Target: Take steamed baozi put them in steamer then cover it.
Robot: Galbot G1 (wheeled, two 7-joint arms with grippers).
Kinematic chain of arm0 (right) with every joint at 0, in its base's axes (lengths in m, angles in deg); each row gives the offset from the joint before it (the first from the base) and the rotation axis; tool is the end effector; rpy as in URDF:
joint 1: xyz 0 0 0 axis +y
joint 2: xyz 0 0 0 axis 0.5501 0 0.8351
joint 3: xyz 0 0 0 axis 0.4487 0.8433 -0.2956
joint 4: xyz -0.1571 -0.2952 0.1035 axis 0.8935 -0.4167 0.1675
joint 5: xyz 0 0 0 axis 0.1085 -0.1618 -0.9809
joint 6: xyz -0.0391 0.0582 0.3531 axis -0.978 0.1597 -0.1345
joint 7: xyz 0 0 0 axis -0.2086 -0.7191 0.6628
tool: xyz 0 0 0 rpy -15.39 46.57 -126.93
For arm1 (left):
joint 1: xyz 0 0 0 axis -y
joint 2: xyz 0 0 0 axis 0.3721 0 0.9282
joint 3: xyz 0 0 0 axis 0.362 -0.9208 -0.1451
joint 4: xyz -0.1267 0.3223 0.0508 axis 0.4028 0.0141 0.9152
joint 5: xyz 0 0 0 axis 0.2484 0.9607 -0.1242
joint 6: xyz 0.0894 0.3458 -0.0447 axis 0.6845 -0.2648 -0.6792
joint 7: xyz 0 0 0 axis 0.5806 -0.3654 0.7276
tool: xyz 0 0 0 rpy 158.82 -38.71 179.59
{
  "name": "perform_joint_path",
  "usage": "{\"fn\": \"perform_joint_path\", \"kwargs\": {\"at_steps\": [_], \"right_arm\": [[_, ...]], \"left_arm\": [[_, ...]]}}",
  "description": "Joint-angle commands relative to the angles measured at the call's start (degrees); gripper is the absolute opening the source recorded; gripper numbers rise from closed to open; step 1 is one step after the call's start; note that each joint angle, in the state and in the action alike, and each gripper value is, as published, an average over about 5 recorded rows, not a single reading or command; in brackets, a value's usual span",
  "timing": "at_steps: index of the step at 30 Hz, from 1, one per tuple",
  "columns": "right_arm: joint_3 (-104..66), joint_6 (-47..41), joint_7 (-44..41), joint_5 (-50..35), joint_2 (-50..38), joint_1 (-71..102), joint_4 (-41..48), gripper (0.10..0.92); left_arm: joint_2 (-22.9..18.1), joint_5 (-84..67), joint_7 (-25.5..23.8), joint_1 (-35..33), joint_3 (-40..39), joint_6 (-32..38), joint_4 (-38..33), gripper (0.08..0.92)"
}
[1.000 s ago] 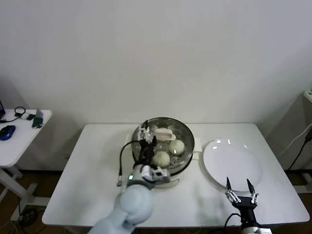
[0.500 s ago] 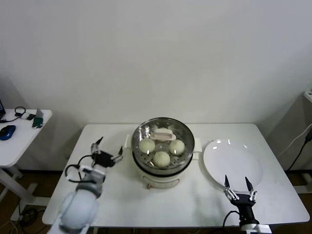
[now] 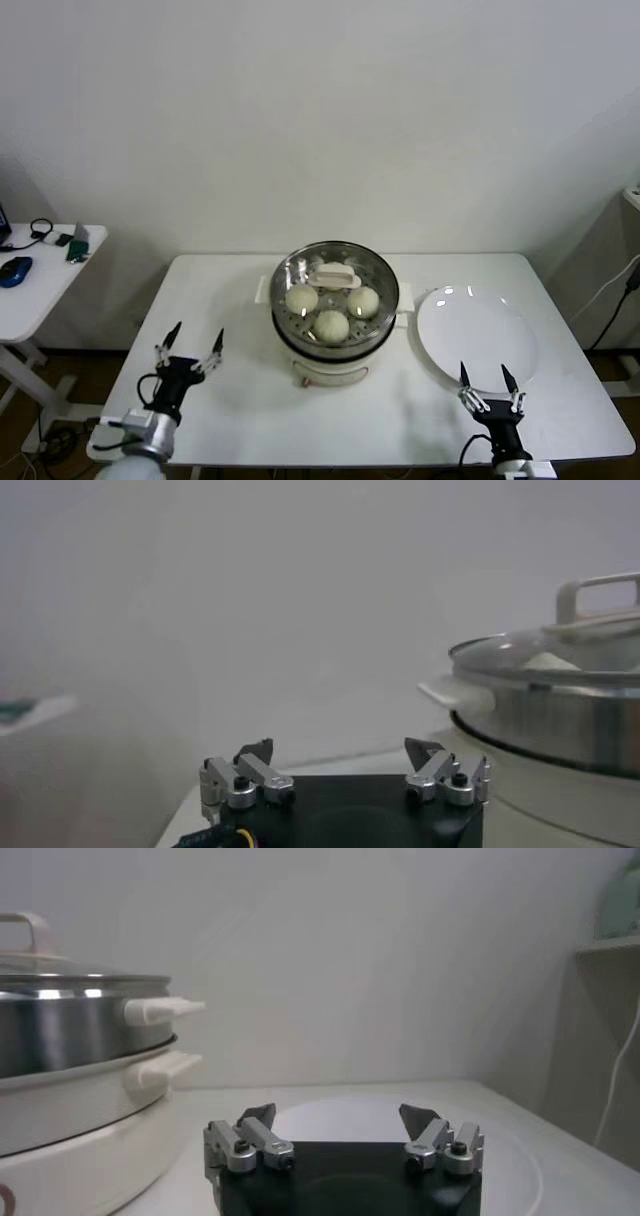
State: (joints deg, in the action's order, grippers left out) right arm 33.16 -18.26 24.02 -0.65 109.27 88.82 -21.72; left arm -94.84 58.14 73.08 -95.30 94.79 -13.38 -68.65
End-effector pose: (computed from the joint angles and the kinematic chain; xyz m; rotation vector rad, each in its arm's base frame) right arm 0.1539 -0.1018 -0.4173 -0.0942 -3.0459 -0.0278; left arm 0.2028 0.0903 -0.3553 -0.1184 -3.0399 -0.1665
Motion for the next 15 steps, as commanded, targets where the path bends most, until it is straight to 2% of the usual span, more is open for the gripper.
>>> {"fn": "perform_joint_path", "kwargs": {"at_steps": [1,15], "right_arm": [[0.07,-0.02,-0.38,0.01,-0.10,0.01,0.55,0.823],[0.50,0.27,-0.47,0.14,0.16,-0.01,0.73,0.823]], "left_arm": [[-2.50,-5.82,-0.18,-4.43,2.97,11.67,4.89,0.823],[-2.98,-5.18,-1.03,-4.77,2.75,11.78,4.31,0.823]]}}
